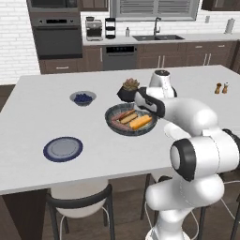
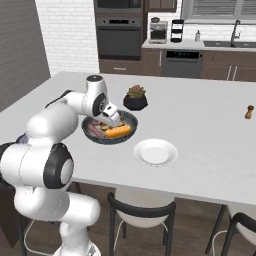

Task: Place one bun and one sausage from the bowl on each plate.

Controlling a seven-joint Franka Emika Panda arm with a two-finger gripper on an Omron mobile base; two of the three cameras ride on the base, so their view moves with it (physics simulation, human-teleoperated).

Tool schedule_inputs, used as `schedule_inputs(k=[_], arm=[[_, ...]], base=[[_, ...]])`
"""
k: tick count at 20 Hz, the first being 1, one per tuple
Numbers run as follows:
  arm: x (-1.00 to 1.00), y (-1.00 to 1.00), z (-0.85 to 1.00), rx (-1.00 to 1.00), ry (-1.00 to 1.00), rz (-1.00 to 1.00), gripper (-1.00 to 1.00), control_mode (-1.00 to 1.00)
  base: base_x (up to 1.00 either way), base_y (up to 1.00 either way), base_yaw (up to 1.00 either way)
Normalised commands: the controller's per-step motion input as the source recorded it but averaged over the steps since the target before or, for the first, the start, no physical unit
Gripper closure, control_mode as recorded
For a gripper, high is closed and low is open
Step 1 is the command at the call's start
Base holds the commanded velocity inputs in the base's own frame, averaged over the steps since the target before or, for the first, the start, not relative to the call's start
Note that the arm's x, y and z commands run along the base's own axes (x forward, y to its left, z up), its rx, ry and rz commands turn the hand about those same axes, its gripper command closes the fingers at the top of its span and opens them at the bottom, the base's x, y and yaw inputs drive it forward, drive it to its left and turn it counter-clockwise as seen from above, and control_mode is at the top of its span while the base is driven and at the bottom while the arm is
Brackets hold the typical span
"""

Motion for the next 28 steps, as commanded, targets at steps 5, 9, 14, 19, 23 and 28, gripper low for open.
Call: schedule_inputs(k=[5,9,14,19,23,28], arm=[[0.41,-0.09,-0.28,0.01,0.12,-0.14,-1.00,-1.00],[0.44,-0.10,-0.29,0.09,0.05,-0.04,-1.00,-1.00],[0.46,0.00,-0.40,0.12,0.07,0.00,-1.00,-1.00],[0.52,0.00,-0.21,0.01,0.06,0.00,-1.00,-1.00],[0.45,0.00,-0.28,0.00,0.05,0.00,-1.00,-1.00],[0.30,0.00,-0.32,0.00,0.03,0.00,-1.00,-1.00]], base=[[0.00,0.00,0.00],[0.00,0.00,0.00],[0.00,0.00,0.00],[0.00,0.00,0.00],[0.00,0.00,0.00],[0.00,0.00,0.00]])
